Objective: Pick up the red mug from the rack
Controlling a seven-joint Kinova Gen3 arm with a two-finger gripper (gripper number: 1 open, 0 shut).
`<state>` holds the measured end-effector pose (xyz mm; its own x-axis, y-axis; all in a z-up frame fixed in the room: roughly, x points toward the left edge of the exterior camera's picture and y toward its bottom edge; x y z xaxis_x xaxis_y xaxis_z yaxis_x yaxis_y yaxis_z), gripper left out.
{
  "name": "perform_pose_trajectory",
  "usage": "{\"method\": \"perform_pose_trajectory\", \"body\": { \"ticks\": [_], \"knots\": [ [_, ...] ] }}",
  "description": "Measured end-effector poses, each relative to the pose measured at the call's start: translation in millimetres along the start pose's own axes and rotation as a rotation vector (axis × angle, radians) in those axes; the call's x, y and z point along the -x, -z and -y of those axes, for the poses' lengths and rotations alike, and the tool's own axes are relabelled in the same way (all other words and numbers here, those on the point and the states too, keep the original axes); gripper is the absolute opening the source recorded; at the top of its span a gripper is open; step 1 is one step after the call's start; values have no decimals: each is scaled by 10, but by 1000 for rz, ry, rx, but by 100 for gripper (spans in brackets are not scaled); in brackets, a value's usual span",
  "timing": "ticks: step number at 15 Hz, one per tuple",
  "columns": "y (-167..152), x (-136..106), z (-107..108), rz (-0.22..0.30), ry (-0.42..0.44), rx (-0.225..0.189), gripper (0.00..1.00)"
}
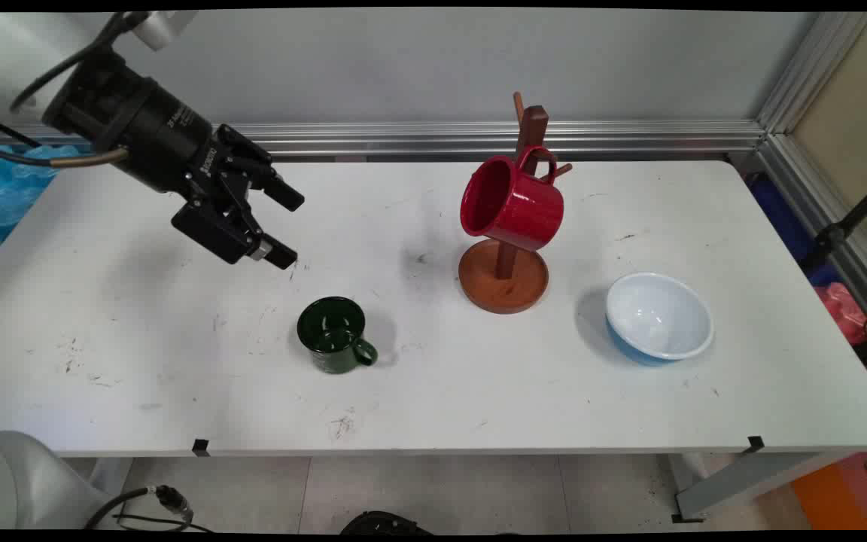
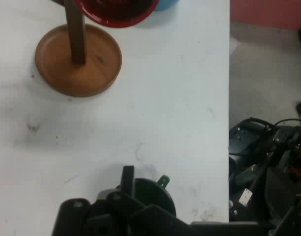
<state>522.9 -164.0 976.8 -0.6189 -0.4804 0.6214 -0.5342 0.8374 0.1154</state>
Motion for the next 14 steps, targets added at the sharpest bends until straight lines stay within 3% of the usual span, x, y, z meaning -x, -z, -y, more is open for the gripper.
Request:
{"method": "perform_pose_trajectory", "body": {
  "ticks": [7, 14],
  "knots": [
    [-224, -276, -50, -64, 49, 1, 100],
    [-747, -713, -58, -130, 98, 3, 100]
  ]
}}
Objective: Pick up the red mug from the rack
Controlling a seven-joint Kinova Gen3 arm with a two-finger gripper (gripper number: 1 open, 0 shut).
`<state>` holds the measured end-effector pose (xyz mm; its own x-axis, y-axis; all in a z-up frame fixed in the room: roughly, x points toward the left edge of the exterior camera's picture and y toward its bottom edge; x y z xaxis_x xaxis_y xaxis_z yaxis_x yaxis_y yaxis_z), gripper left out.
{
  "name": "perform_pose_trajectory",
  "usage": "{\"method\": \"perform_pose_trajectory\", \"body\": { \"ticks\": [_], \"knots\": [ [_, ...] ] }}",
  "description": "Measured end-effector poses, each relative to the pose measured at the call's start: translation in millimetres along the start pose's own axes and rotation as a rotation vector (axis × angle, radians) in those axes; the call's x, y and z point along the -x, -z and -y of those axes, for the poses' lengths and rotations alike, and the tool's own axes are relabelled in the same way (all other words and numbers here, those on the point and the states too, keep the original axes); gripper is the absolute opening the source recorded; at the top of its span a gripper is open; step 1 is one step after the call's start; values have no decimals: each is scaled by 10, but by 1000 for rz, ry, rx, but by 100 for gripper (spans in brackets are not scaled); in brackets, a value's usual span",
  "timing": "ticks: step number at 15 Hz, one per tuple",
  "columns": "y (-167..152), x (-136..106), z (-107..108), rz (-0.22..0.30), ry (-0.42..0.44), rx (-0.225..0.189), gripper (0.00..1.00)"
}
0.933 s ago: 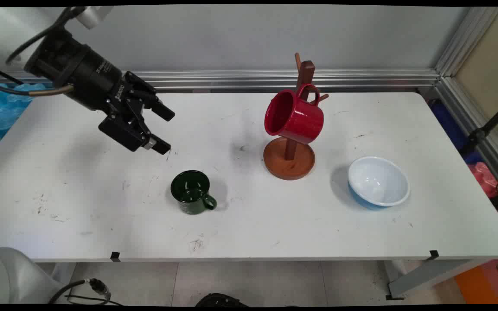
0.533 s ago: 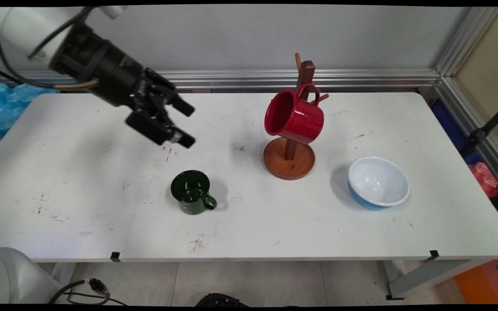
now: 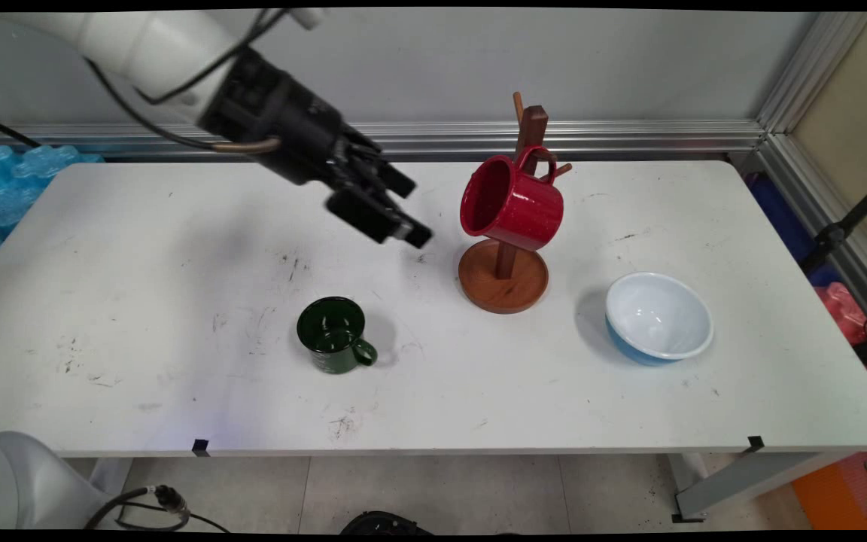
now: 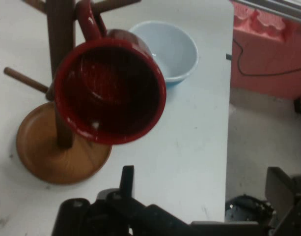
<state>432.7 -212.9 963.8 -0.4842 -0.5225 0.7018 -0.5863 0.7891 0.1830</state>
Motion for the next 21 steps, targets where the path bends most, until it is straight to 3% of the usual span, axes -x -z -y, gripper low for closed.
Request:
{"method": "perform_pose_trajectory", "body": {
  "ticks": [11, 21],
  "knots": [
    [-893, -280, -58, -56, 117, 4, 100],
    [-1311, -367, -61, -88, 180, -14, 100]
  ]
}}
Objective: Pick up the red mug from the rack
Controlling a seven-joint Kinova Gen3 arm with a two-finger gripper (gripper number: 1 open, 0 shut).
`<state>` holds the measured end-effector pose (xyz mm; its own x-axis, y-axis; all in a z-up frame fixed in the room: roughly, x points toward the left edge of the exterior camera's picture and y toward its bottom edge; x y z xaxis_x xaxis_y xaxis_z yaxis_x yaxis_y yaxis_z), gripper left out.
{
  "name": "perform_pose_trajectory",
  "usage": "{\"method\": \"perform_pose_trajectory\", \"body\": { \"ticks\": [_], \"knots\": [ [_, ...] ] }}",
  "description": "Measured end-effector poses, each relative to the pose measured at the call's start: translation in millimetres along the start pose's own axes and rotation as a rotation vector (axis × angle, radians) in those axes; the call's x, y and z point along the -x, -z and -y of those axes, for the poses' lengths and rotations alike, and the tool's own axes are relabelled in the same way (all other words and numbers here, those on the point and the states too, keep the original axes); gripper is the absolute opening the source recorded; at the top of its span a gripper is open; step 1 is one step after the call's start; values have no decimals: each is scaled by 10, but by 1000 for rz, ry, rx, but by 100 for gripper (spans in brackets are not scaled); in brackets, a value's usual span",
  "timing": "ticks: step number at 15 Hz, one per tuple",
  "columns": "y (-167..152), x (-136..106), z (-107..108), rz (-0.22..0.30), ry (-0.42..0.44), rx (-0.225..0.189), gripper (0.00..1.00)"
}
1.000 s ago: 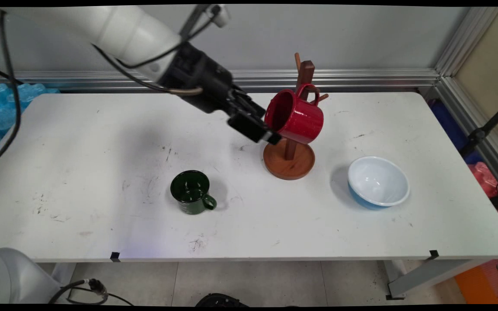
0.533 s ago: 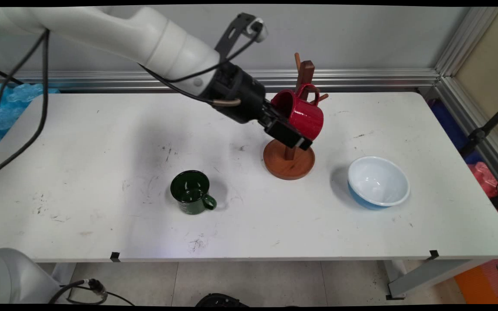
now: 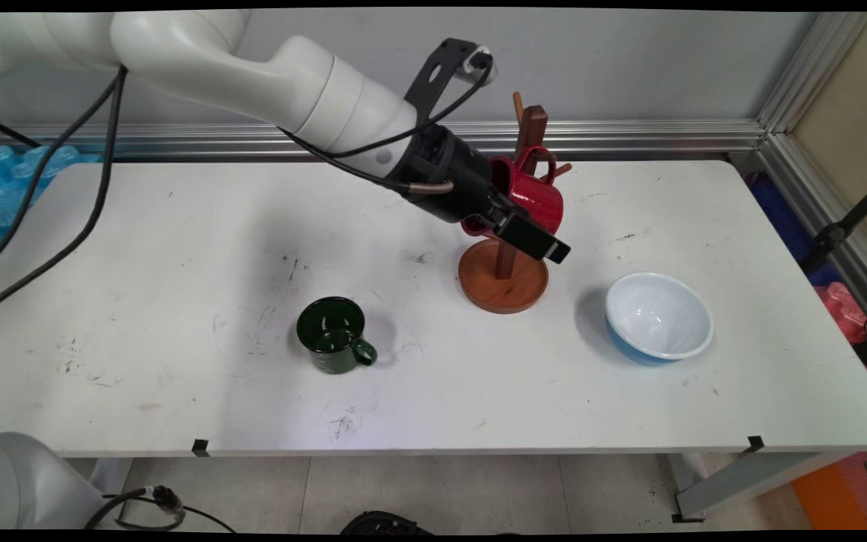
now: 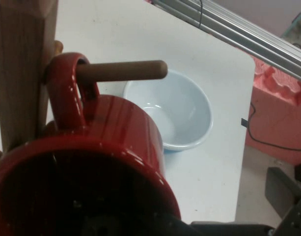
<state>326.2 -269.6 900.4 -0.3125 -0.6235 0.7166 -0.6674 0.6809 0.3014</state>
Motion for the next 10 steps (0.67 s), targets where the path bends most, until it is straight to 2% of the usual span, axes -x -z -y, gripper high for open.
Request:
{"method": "perform_pose_trajectory", "body": {
  "ticks": [10],
  "knots": [
    [-32, -20, 10, -18, -4, -16, 100]
  ]
}}
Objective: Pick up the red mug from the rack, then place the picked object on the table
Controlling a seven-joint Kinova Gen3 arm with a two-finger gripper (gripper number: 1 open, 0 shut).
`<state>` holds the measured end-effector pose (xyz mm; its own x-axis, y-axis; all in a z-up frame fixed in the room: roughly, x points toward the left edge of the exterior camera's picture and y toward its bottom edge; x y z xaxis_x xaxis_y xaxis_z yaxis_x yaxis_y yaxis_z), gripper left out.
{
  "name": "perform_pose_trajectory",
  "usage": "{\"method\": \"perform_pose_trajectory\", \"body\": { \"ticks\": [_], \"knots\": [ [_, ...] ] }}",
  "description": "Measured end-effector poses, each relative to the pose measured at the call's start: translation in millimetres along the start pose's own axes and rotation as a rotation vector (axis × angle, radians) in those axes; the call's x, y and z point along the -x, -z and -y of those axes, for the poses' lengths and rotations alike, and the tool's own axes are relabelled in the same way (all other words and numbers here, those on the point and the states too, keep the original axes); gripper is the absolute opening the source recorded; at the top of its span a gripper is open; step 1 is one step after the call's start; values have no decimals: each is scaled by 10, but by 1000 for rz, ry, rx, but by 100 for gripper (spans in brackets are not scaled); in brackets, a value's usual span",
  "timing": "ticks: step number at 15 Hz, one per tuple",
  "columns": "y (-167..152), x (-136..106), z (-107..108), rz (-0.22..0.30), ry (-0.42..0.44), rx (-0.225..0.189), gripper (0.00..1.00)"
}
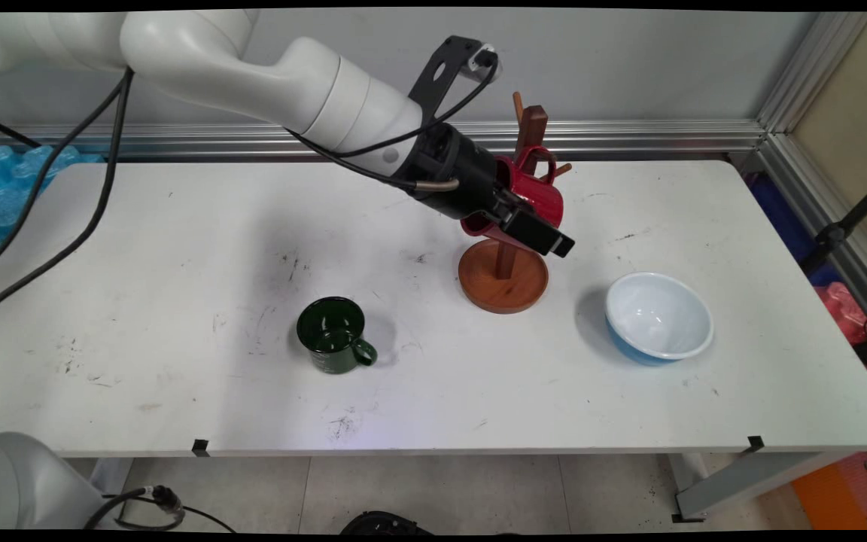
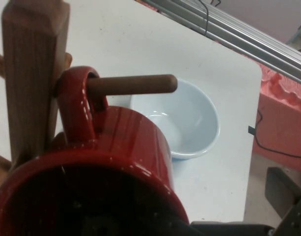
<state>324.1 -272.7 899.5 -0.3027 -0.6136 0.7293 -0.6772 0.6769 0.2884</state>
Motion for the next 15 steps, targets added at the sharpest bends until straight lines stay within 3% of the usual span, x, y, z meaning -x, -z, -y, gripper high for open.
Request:
{"method": "perform_pose_trajectory", "body": {
  "ticks": [3, 4, 15],
  "knots": [
    [24, 10, -14, 0, 2, -3, 100],
    [32, 10, -18, -1, 3, -3, 0],
    [110, 17, -46, 0, -1, 2, 0]
  ]
}}
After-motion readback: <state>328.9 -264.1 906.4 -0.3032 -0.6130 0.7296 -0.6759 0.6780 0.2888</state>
